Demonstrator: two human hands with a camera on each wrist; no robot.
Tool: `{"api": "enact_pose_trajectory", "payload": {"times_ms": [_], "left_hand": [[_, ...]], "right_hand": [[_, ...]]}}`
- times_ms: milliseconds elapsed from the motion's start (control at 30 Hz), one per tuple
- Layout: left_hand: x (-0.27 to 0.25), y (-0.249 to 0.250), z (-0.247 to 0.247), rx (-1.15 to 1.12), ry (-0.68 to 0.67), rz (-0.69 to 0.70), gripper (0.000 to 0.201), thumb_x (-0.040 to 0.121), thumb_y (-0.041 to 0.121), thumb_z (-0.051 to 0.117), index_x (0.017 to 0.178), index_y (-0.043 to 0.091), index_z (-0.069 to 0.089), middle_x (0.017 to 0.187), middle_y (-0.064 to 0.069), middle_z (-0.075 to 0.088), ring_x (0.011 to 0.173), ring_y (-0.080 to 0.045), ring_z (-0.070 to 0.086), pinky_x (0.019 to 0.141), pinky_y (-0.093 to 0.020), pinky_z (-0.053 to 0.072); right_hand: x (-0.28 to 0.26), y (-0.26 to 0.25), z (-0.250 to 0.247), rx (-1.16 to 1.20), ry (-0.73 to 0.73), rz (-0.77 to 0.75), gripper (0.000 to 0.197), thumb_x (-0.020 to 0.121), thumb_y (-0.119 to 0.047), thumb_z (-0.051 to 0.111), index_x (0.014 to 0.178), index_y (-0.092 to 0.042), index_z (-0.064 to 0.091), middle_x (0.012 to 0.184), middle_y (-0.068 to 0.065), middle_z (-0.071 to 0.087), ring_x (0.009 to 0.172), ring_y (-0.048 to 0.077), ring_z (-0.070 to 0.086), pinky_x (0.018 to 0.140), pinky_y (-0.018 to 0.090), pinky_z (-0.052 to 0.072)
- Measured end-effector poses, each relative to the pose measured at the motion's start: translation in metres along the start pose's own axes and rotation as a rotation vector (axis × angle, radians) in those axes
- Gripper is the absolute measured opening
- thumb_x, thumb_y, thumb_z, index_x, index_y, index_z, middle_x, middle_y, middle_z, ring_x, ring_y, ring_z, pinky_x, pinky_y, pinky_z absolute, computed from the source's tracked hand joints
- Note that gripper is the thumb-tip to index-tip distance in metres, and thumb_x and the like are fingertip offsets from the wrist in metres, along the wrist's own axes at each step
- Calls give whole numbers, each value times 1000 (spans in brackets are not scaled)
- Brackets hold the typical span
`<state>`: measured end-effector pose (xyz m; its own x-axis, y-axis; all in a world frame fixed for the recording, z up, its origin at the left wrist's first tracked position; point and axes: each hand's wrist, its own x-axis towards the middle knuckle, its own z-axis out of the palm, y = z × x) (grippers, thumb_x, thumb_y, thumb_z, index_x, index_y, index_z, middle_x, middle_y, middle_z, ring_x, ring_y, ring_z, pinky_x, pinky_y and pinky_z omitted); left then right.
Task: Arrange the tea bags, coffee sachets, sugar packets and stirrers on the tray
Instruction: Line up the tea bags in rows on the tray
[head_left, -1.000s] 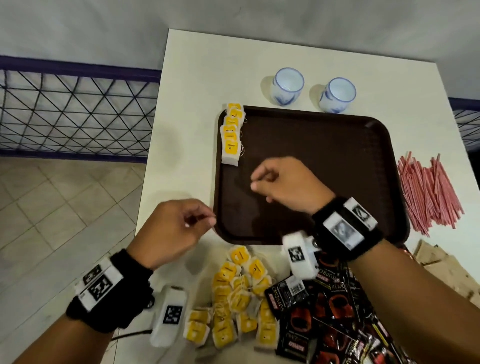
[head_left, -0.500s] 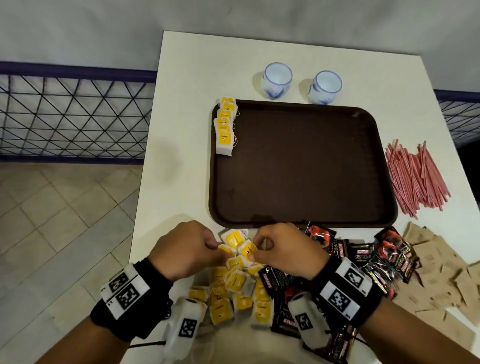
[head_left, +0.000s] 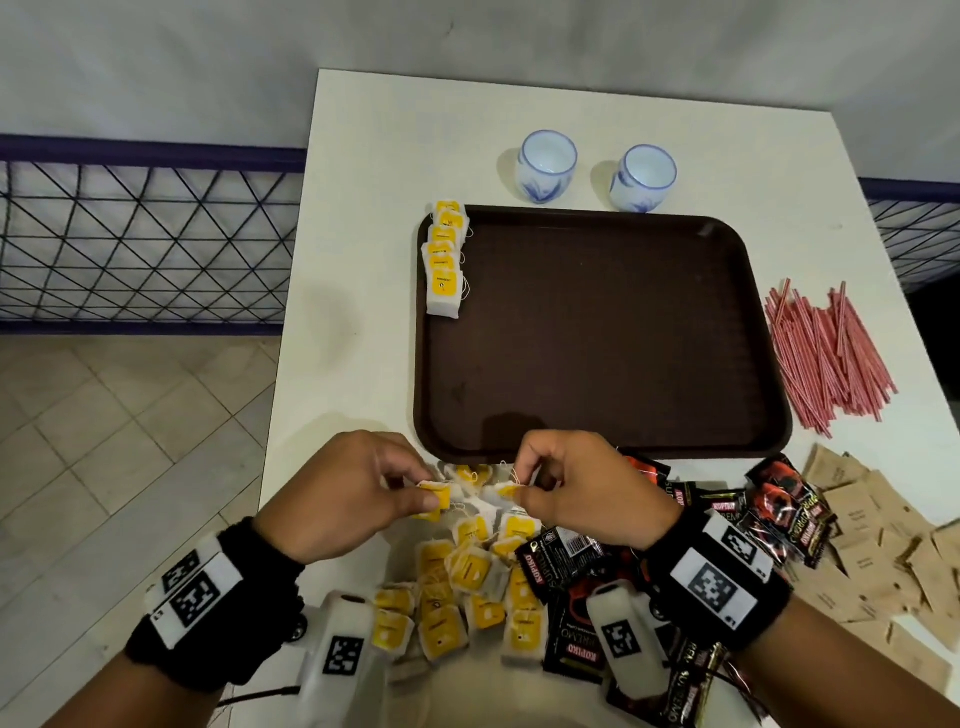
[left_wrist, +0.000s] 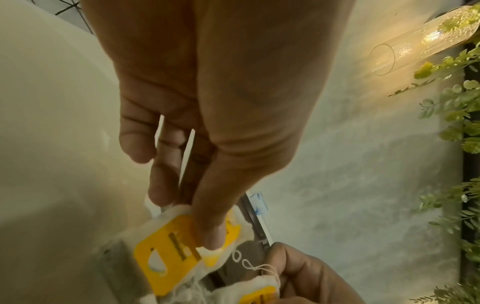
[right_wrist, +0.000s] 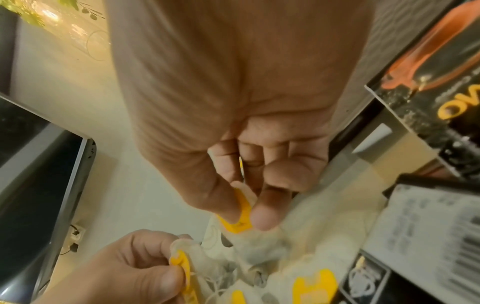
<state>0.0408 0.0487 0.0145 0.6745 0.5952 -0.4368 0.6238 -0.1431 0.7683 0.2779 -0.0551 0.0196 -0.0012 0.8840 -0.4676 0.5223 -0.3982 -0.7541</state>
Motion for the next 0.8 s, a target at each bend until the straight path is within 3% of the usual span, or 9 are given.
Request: {"api": "enact_pose_trajectory", "payload": {"times_ms": [100, 167, 300, 367, 467, 600, 667, 733, 800], "left_hand": [[0, 0, -3, -39, -22, -22, 17, 81, 20, 81, 89, 36, 79, 80, 24, 74, 79, 1, 68, 67, -7, 43], [-1, -2, -4, -75, -17, -63, 26, 82, 15, 80, 95, 37, 75, 75, 16, 74, 76, -3, 69, 69, -9, 45], [-3, -7, -5, -104, 11, -130, 26, 82, 7, 80, 91, 29, 69, 76, 7, 76, 76, -11, 72, 81, -34, 56], [-4, -7, -5, -104, 42, -137, 27, 79, 7, 81, 90, 29, 70, 82, 8, 76, 77, -9, 72, 81, -37, 58], [-7, -7, -5, -68, 62, -154, 32, 76, 11, 85, 95, 32, 69, 95, 10, 72, 74, -7, 72, 76, -30, 59], [-12, -7, -9, -57, 105, -185, 25, 77, 14, 85, 92, 30, 73, 84, 18, 74, 72, 2, 70, 65, -12, 50], [-15, -8, -11, -57, 125, -172, 21, 78, 13, 84, 87, 30, 76, 80, 19, 75, 71, 2, 70, 68, -14, 52], [-17, -12, -13, -58, 134, -158, 21, 78, 11, 83, 86, 30, 77, 83, 15, 77, 75, -2, 71, 77, -27, 56], [-19, -15, -12, -74, 155, -151, 22, 79, 9, 82, 82, 30, 77, 81, 14, 76, 75, -3, 71, 77, -22, 55]], "right_hand": [[2, 0, 0, 55, -1, -24, 16, 84, -12, 75, 81, -22, 63, 63, -5, 62, 53, 15, 55, 55, 34, 49], [3, 0, 0, 82, 2, -33, 18, 83, -9, 74, 81, -22, 63, 64, -12, 61, 55, 10, 53, 56, 31, 48], [4, -1, 0, 79, 8, -32, 17, 84, -8, 71, 82, -23, 63, 60, -20, 57, 53, 6, 47, 54, 28, 44], [4, -2, 0, 90, 3, -25, 18, 85, -7, 70, 82, -23, 62, 59, -17, 58, 50, 13, 50, 52, 32, 45], [4, -3, -2, 129, -18, 1, 19, 86, -7, 69, 82, -23, 61, 64, -10, 64, 59, 32, 66, 56, 46, 54], [5, -3, -2, 135, -29, 26, 24, 86, -6, 68, 79, -27, 59, 69, -4, 67, 62, 23, 72, 62, 54, 56], [6, -2, -3, 140, -22, 33, 26, 86, -6, 69, 77, -28, 59, 68, -7, 66, 61, 21, 73, 62, 54, 56], [7, -3, -3, 143, -18, 39, 25, 86, -7, 69, 77, -28, 59, 67, -9, 66, 61, 20, 73, 62, 55, 56], [7, -3, -4, 144, -20, 41, 22, 86, -6, 69, 79, -25, 59, 66, -10, 66, 62, 21, 73, 63, 55, 56]]}}
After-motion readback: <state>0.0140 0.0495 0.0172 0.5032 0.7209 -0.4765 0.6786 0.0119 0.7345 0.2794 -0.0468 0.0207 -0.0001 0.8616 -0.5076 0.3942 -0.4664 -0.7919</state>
